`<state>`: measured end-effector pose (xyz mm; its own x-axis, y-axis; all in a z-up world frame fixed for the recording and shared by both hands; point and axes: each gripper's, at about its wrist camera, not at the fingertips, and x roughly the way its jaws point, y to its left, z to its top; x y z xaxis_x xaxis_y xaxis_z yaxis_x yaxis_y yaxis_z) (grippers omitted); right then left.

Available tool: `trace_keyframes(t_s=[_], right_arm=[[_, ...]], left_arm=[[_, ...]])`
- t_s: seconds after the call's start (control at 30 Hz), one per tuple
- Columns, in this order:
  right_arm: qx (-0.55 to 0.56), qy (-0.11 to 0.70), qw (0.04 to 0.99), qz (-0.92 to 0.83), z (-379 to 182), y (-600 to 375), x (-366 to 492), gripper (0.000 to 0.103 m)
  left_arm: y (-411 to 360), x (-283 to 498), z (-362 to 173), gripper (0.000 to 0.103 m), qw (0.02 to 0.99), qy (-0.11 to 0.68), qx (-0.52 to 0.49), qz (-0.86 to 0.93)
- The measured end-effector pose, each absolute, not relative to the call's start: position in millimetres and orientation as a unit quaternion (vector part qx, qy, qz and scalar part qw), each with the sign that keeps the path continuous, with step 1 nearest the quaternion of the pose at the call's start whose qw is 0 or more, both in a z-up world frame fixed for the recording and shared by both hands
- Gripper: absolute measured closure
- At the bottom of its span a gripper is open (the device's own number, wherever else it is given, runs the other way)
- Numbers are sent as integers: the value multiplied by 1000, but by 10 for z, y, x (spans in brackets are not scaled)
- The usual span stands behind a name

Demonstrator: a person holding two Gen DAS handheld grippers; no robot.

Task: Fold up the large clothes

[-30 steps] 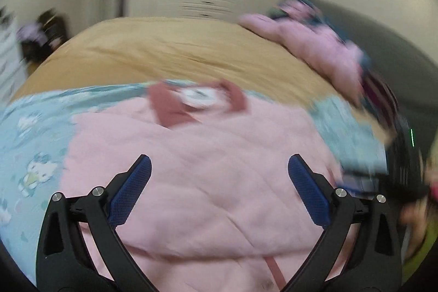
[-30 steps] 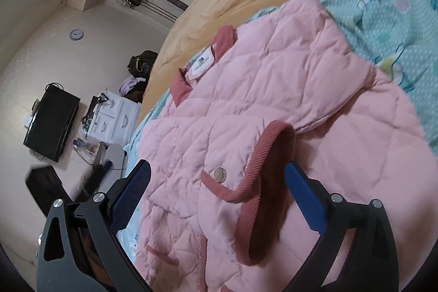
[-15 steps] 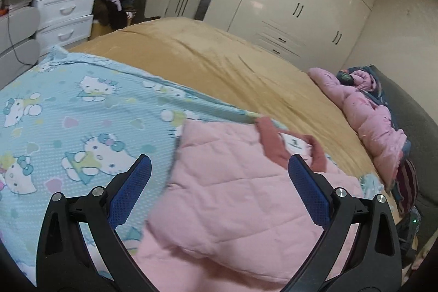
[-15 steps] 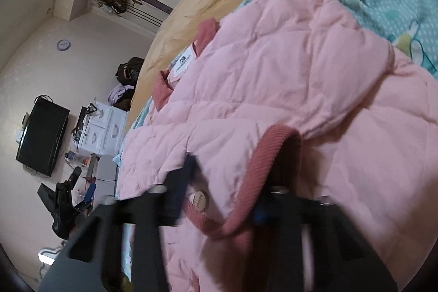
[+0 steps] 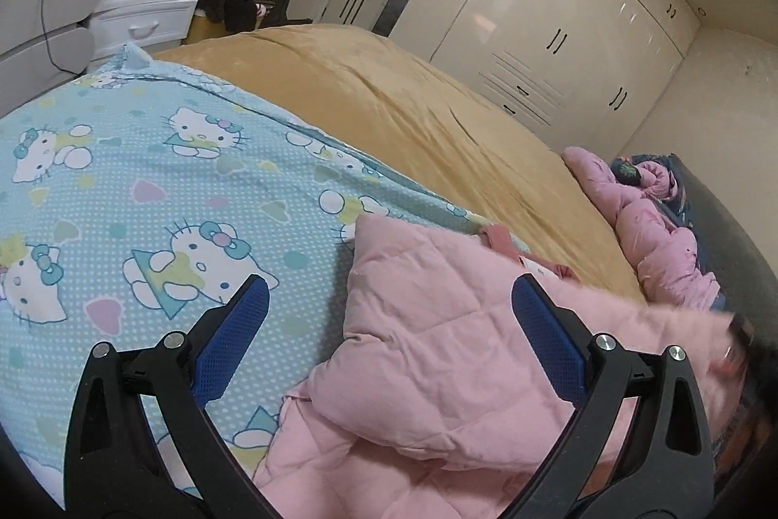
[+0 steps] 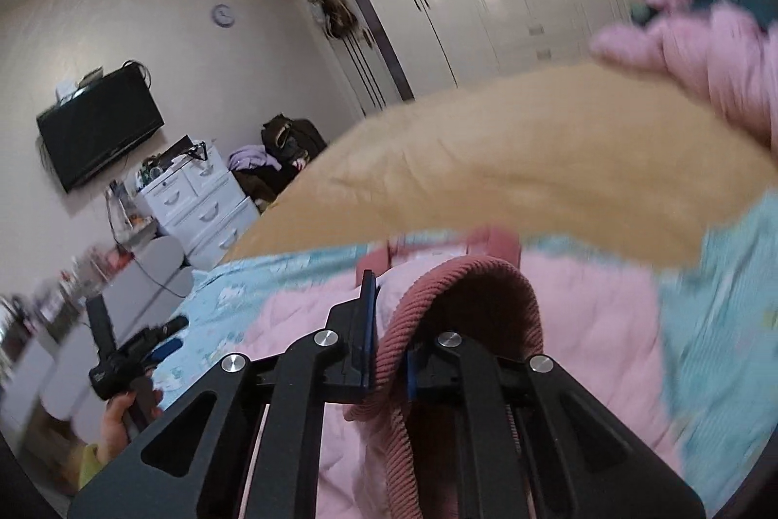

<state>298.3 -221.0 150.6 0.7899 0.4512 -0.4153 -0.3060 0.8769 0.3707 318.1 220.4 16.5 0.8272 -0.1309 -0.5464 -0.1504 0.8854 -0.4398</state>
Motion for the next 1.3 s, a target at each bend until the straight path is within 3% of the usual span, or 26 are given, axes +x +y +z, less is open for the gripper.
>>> trace_keyframes(t_s=[0.33, 0.93, 1.03, 1.2, 1.3], right_arm=[[95, 263, 948, 155, 1329, -2167, 3475, 95], [138, 323, 929, 120, 765, -2301, 3561, 95], [139, 327, 927, 121, 754, -2288, 3564, 94], [142, 330, 926, 119, 745, -2304, 3573, 92], [146, 333, 924, 119, 747, -2313, 3577, 87]], left_arm=[[1806, 3307, 80, 9, 932, 315, -180, -19], [1110, 3514, -225, 10, 922, 367, -88, -85], [1060, 3537, -275, 22, 917, 377, -88, -94], [972, 3554, -334, 54, 910, 392, -80, -105], [963, 3583, -401, 54, 905, 405, -80, -106]])
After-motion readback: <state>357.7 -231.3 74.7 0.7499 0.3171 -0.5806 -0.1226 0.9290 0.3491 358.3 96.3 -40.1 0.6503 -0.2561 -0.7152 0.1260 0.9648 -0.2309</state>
